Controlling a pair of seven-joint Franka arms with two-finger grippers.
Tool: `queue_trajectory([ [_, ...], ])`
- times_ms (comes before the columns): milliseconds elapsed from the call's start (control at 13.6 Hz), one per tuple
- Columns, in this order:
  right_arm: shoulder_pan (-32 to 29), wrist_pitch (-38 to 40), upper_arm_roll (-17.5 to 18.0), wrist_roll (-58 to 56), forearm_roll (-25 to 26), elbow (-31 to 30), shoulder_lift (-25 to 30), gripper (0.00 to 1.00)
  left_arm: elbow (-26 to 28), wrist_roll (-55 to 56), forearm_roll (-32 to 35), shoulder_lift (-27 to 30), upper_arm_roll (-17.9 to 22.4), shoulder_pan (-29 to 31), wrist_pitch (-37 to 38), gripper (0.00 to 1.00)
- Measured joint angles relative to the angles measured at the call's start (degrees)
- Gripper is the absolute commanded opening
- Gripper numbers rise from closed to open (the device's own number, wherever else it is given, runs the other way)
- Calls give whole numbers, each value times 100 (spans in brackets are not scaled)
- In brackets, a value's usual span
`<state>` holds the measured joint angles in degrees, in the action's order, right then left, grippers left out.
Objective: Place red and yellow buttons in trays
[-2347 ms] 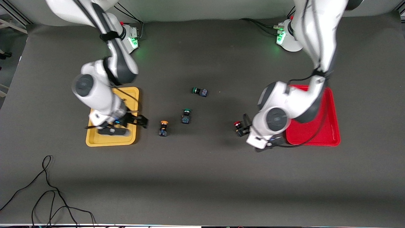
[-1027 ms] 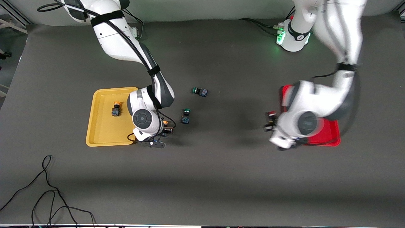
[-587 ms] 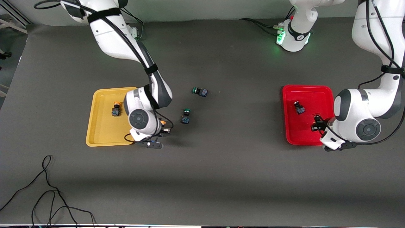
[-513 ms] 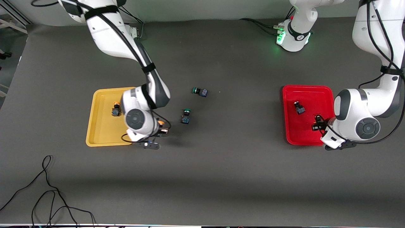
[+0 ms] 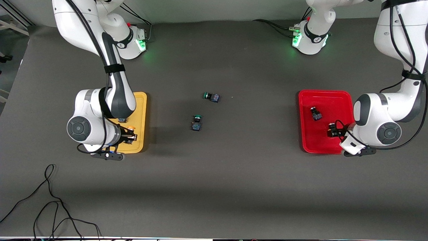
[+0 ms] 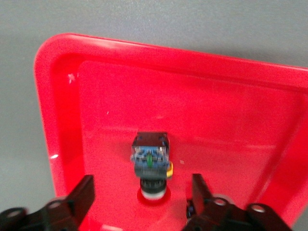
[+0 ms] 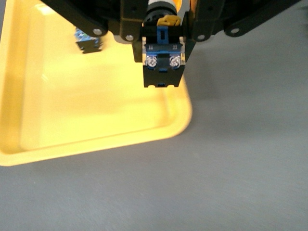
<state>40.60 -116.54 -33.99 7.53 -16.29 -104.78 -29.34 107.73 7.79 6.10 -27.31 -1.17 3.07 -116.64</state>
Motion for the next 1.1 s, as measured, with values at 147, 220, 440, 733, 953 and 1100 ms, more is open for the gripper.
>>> queue_trajectory([
  [147,0,-815,-40,-423,-151,-711,17,16,-405,2,-3,312,-90,-68,909,100],
  [220,0,-1168,-48,-637,-289,-1039,22,18,-602,4,-5,519,-115,-149,1285,100],
  [440,-1,-1513,-84,-939,-581,-1440,36,100,-780,73,-143,1316,-145,-434,1789,100],
  [733,-2,-1511,-167,-939,-613,-1430,226,100,-595,286,-282,2131,-148,-690,1796,100],
  [953,3,-1368,-371,-939,-617,-1314,699,100,-221,340,-284,2783,-142,-786,1720,100],
  [1100,8,-695,-619,-947,-614,-982,1132,100,-166,176,-280,3096,-78,-782,1717,100],
])
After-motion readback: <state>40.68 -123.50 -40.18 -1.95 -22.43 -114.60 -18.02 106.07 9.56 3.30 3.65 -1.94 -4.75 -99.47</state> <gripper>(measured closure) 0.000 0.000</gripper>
